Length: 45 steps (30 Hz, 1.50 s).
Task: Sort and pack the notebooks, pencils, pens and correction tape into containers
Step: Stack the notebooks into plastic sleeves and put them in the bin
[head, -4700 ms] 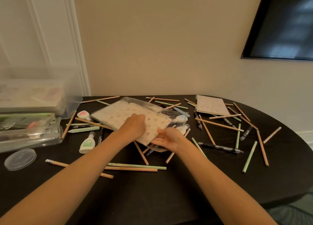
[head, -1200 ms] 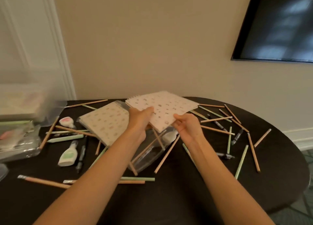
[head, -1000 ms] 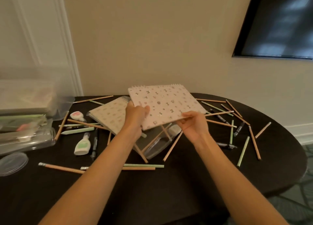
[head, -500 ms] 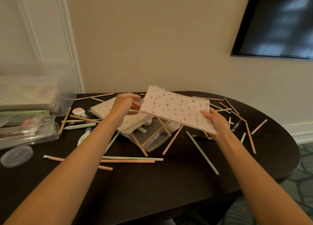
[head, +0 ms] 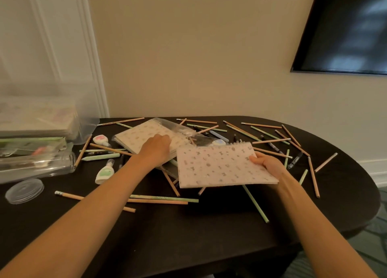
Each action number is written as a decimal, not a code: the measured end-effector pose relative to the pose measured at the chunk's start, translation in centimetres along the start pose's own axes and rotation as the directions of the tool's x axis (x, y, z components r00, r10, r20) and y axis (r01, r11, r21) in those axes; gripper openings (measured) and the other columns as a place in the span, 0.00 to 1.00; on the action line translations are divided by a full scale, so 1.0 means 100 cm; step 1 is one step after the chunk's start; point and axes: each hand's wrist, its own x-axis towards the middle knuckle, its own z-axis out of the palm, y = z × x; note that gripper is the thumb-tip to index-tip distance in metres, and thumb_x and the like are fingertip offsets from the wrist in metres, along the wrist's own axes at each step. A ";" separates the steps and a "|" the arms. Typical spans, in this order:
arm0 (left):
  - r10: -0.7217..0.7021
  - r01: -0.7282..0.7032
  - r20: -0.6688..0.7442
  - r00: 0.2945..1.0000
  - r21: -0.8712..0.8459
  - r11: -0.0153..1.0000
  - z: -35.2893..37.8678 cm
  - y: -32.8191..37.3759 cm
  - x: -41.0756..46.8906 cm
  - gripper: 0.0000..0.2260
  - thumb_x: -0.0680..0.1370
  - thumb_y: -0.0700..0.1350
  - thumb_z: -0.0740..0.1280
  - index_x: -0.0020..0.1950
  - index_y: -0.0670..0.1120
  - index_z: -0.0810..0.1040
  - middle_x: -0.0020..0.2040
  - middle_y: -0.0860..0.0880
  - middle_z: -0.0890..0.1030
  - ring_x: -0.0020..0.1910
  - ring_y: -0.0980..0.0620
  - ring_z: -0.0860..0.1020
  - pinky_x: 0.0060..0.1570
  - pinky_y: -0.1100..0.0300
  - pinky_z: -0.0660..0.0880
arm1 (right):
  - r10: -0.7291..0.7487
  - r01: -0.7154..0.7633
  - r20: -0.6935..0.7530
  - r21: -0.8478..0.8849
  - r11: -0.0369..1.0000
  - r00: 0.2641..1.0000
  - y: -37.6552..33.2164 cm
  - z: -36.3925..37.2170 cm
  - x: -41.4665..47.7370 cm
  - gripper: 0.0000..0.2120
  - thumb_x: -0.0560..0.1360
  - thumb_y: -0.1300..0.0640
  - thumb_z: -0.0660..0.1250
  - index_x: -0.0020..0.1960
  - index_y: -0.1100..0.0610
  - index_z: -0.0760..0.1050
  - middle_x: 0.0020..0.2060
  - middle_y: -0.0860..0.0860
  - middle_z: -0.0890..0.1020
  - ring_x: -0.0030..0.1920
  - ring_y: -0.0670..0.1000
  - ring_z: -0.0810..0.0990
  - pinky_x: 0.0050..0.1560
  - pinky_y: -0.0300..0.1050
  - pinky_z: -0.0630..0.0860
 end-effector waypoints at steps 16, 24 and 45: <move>-0.020 0.009 0.058 0.998 0.183 0.983 -0.017 0.006 -0.020 0.13 0.79 0.40 0.60 0.63 0.42 0.70 0.60 0.43 0.73 0.60 0.45 0.73 0.54 0.56 0.70 | -0.191 0.250 -0.389 0.107 0.962 0.901 0.018 0.053 -0.009 0.16 0.79 0.64 0.60 0.66 0.57 0.72 0.50 0.52 0.78 0.45 0.49 0.79 0.47 0.45 0.78; 0.119 -0.114 -0.003 0.993 0.267 0.957 0.000 0.012 -0.011 0.13 0.78 0.39 0.60 0.62 0.44 0.70 0.62 0.44 0.73 0.64 0.44 0.68 0.68 0.49 0.60 | -0.226 0.279 -0.230 0.233 0.931 0.947 0.031 0.098 -0.020 0.17 0.79 0.66 0.56 0.66 0.54 0.66 0.56 0.51 0.75 0.53 0.51 0.77 0.50 0.50 0.78; 0.072 -0.155 -0.276 0.958 -0.288 0.945 0.001 0.023 0.043 0.10 0.82 0.43 0.55 0.54 0.42 0.74 0.49 0.45 0.78 0.48 0.46 0.77 0.44 0.57 0.70 | -0.086 0.001 0.230 0.345 0.938 0.969 0.014 0.150 0.036 0.21 0.77 0.74 0.54 0.65 0.57 0.67 0.53 0.57 0.78 0.49 0.57 0.80 0.42 0.56 0.79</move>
